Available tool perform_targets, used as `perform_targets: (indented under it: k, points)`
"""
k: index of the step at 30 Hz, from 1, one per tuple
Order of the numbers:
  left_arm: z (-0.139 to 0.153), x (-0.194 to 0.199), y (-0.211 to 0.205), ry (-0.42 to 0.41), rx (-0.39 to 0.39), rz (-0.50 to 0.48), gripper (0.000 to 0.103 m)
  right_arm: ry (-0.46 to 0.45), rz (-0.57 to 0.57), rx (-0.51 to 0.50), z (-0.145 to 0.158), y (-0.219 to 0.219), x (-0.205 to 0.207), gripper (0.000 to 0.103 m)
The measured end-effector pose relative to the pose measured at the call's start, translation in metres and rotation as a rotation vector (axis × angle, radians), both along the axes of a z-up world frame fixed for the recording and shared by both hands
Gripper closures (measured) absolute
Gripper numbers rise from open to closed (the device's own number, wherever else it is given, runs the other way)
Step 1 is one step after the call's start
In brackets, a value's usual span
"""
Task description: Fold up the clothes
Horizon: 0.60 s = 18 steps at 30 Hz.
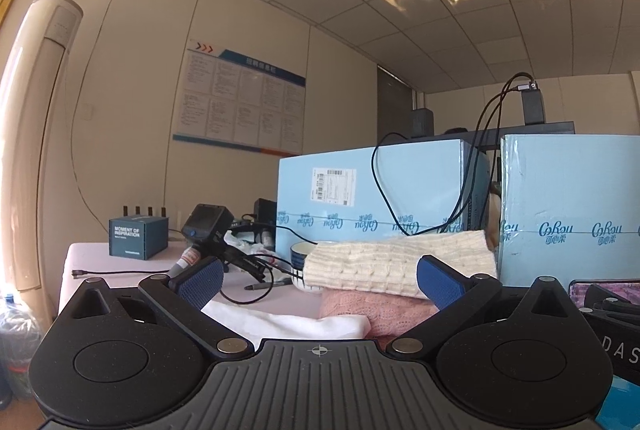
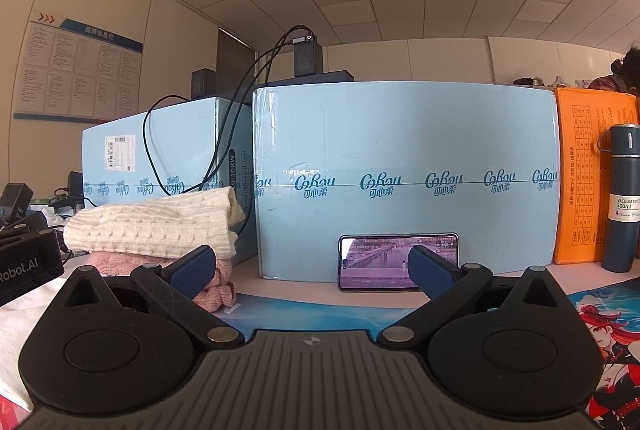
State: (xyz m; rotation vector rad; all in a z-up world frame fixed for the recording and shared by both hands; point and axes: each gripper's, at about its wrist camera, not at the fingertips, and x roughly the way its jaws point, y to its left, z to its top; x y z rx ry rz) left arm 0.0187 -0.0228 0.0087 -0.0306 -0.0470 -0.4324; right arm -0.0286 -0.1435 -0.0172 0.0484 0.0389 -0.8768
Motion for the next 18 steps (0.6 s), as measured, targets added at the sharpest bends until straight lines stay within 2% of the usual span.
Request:
perform_targets:
  k: [7, 14, 18]
  points:
    - [-0.005, -0.001, -0.011, -0.036, 0.028, -0.035, 0.000, 0.012, -0.076, 0.010, 0.000, -0.010, 0.001, 0.000]
    - [-0.006, 0.010, -0.011, 0.039, 0.034, -0.003, 0.000, 0.018, -0.071, 0.034, -0.001, -0.014, 0.002, 0.000]
    - [-0.007, 0.011, -0.009, 0.042, 0.030, -0.001, 0.000, 0.021, -0.071, 0.047, -0.001, -0.016, 0.003, 0.000]
